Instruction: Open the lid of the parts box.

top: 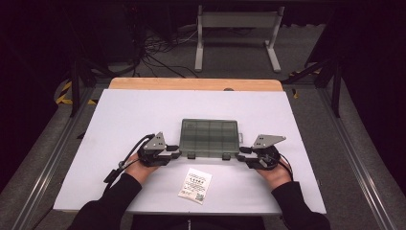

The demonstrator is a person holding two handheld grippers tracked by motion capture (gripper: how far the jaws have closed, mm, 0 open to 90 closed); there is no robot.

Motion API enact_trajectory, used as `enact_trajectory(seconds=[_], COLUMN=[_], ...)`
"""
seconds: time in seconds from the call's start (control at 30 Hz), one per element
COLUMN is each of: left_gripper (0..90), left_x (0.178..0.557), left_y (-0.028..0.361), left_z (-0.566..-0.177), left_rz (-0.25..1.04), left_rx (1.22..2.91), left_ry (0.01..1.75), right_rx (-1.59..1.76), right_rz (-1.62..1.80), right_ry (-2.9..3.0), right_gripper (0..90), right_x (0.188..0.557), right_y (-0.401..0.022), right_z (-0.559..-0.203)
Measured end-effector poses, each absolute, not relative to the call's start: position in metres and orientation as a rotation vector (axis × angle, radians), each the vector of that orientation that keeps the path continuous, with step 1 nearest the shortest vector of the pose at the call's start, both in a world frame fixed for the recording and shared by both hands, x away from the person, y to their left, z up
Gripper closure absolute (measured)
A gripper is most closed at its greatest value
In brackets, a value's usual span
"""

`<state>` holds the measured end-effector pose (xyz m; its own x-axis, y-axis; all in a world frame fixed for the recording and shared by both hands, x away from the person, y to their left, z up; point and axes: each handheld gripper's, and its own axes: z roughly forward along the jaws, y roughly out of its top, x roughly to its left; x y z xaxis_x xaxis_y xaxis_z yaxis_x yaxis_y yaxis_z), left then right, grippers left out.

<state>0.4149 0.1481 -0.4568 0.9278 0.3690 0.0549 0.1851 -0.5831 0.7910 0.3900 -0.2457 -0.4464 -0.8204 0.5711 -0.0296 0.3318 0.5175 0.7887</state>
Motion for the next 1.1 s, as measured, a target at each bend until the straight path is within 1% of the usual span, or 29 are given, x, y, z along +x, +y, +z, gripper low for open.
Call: enact_trajectory(seconds=[0.17,0.27,0.33,0.37,0.47,0.53,0.6,0.63,0.7,0.9,1.03,1.1], left_gripper=[67.8,69.2,69.8,71.9,73.9,73.9,72.5,67.5,66.9,69.7,73.2,75.3], left_x=[0.4146,0.415,0.4147,0.4141,0.414,0.414,0.4139,0.4141,0.4135,0.4133,0.4118,0.4113], left_y=[0.1482,0.1491,0.1495,0.1498,0.1517,0.1516,0.1501,0.1492,0.1477,0.1474,0.1475,0.1496], left_z=[-0.4567,-0.4559,-0.4558,-0.4552,-0.4531,-0.4536,-0.4551,-0.4558,-0.4566,-0.4561,-0.4542,-0.4517], left_rz=[0.27,0.279,0.273,0.276,0.277,0.277,0.271,0.273,0.289,0.298,0.311,0.304], left_rx=[2.206,2.209,2.204,2.205,2.191,2.19,2.2,2.206,2.219,2.216,2.217,2.188], left_ry=[0.394,0.381,0.388,0.386,0.371,0.379,0.387,0.385,0.382,0.382,0.361,0.365], right_rx=[0.756,0.75,0.747,0.745,0.744,0.745,0.747,0.746,0.747,0.75,0.747,0.745], right_rz=[1.196,1.204,1.201,1.198,1.198,1.2,1.202,1.2,1.2,1.203,1.2,1.213], right_ry=[2.476,2.472,2.47,2.473,2.472,2.472,2.472,2.472,2.473,2.473,2.469,2.463], right_gripper=[64.4,67.6,67.6,69.1,69.9,69.9,69.9,69.9,69.9,70.1,70.9,71.8], right_x=[0.3893,0.3883,0.388,0.3874,0.3868,0.3868,0.3869,0.3868,0.3867,0.387,0.3865,0.3861], right_y=[-0.2458,-0.2462,-0.2459,-0.2459,-0.2463,-0.2463,-0.2464,-0.2463,-0.2463,-0.2466,-0.2464,-0.2474], right_z=[-0.4459,-0.4449,-0.4446,-0.4443,-0.4439,-0.444,-0.444,-0.4442,-0.4442,-0.4443,-0.4436,-0.4422])
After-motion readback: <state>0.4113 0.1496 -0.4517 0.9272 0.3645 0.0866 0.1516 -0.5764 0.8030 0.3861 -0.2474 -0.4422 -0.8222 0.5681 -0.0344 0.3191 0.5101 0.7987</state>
